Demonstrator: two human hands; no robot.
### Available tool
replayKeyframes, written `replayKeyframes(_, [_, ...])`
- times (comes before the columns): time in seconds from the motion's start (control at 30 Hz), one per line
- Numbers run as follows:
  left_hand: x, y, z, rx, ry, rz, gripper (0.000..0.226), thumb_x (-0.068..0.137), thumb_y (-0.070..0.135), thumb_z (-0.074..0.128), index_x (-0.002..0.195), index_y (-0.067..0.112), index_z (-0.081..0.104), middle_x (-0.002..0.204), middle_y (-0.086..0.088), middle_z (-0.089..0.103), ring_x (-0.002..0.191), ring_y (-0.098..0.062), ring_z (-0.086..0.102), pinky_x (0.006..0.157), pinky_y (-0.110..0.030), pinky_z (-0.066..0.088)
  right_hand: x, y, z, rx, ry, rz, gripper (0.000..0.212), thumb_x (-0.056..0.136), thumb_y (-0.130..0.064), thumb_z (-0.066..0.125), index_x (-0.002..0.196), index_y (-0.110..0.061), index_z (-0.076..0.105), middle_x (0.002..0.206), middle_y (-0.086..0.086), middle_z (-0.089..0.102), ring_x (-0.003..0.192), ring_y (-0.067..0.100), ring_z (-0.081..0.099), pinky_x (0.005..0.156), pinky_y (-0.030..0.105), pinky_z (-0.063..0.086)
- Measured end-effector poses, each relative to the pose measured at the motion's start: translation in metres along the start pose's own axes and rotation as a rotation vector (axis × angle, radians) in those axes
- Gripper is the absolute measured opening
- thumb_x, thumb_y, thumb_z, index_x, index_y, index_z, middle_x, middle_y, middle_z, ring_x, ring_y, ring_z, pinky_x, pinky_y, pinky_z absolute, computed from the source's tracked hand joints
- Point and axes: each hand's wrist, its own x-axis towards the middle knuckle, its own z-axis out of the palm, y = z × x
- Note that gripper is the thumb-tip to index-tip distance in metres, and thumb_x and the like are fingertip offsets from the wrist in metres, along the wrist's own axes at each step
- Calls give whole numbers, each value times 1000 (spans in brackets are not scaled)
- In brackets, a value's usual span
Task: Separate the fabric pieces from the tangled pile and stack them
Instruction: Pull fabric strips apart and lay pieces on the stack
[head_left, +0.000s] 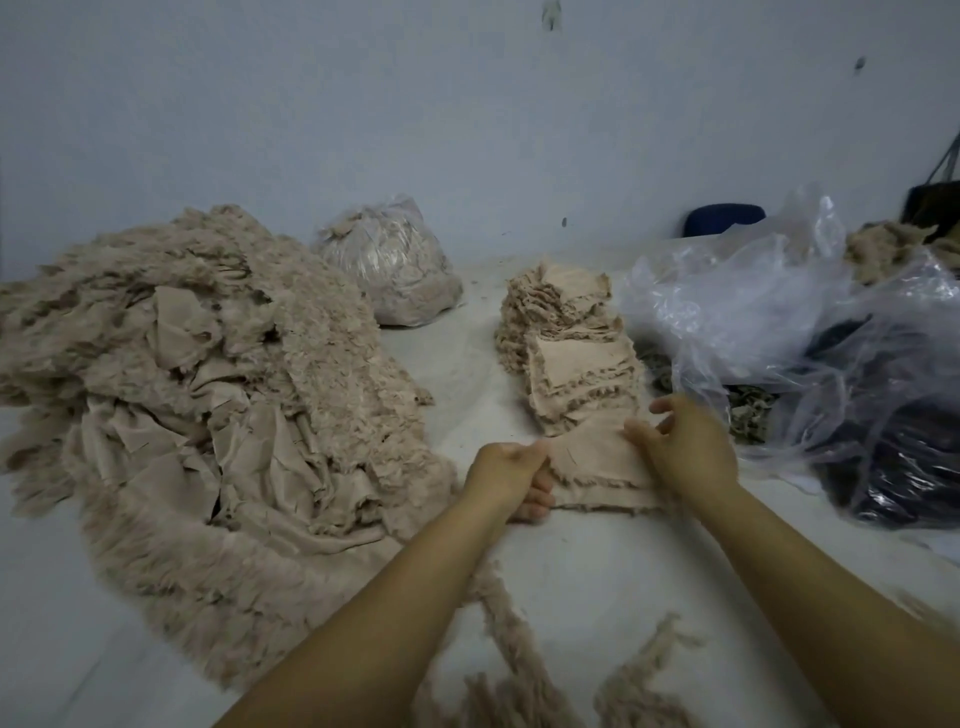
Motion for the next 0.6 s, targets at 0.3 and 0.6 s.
replayKeyframes(0.3, [-35,-2,-138,876,-211,485,9,85,33,67,93,31,70,88,17,67,83,4,60,76,-13,45,-92,-61,67,157,-615,-687,27,87,-39,66,111,-25,65,101,-3,62,90,6,55,82,14,41])
replayKeyframes(0.6, [-61,-49,-186,964,-46,605,8,89,14,63,90,11,70,105,6,57,102,-2,51,89,-13,37,-98,-43,55,170,-627,-582,20,94,-19,58,76,-17,49,81,-1,52,79,11,51,71,26,38])
